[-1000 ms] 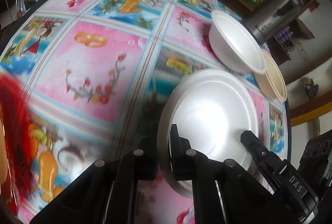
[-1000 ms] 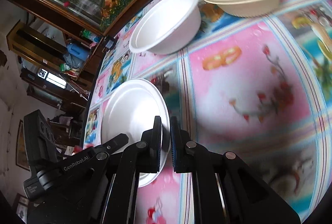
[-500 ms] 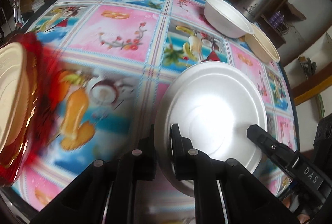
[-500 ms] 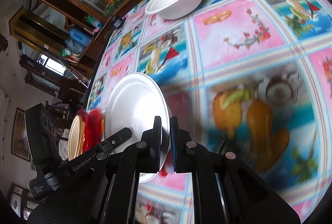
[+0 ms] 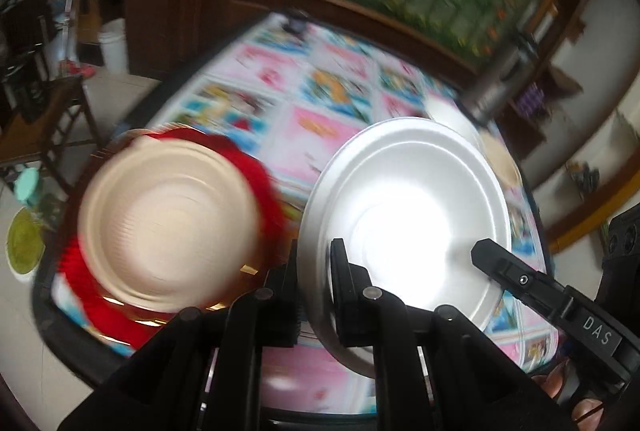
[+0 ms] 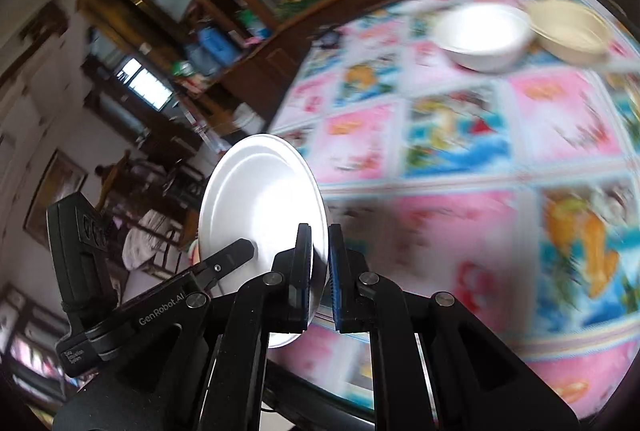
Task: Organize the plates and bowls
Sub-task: 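Carry the white plate and lower it onto the stack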
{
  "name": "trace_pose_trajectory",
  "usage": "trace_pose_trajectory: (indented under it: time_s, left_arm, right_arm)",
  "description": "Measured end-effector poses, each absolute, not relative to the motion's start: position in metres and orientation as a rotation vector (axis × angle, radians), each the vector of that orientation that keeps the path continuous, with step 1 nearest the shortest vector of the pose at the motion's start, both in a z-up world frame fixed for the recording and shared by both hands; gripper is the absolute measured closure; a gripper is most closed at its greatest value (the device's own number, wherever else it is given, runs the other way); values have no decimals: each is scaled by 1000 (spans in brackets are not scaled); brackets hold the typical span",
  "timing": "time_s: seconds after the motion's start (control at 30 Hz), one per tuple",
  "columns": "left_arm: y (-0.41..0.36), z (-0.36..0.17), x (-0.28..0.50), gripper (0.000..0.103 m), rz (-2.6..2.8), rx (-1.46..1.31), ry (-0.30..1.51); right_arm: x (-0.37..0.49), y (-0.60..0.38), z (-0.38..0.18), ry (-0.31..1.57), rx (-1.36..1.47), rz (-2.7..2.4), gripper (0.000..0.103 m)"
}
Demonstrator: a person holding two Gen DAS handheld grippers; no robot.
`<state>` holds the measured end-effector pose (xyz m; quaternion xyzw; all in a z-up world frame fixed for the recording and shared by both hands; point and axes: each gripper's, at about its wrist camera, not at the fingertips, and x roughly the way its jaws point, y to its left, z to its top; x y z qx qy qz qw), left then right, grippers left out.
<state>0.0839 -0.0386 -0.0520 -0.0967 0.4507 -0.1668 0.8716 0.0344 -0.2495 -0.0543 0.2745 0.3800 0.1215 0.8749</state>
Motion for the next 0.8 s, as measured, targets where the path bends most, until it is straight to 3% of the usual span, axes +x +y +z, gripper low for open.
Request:
trace_pose_trajectory:
  time_s: [0.37, 0.8]
  left_arm:
    - [53, -52, 111, 93, -176, -297, 921]
    - [74, -108, 139, 92, -116, -305, 1057]
  right_arm:
    - [93, -146, -52, 799, 458, 372, 95]
    - [124, -113, -103, 910, 375, 323, 95]
